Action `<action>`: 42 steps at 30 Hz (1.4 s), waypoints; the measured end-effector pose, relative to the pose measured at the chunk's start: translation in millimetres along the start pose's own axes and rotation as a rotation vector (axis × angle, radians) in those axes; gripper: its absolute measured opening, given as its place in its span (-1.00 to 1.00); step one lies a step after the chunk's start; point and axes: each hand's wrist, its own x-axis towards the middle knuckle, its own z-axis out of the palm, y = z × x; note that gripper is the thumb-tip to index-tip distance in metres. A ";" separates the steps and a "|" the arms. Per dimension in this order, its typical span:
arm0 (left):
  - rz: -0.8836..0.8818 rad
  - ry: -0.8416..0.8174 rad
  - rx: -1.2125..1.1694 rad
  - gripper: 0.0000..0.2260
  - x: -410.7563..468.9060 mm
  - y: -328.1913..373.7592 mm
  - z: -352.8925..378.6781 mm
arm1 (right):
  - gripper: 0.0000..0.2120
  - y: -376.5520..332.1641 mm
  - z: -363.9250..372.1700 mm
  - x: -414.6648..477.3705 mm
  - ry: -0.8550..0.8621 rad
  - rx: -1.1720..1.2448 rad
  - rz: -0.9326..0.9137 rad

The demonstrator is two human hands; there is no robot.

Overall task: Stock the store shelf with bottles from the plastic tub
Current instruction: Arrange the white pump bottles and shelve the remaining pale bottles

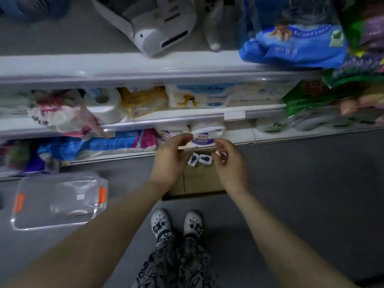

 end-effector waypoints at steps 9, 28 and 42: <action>-0.110 -0.064 0.046 -0.59 11.6 -113.2 82.7 | -0.60 109.8 69.2 15.8 -0.052 -0.060 0.059; -0.272 -0.113 0.045 -0.45 66.7 -318.4 233.1 | -0.51 307.3 200.0 118.7 -0.356 -0.338 -0.068; -0.298 -0.094 0.068 -0.38 98.9 -409.7 303.6 | -0.36 375.4 264.3 166.3 -0.513 -0.493 -0.229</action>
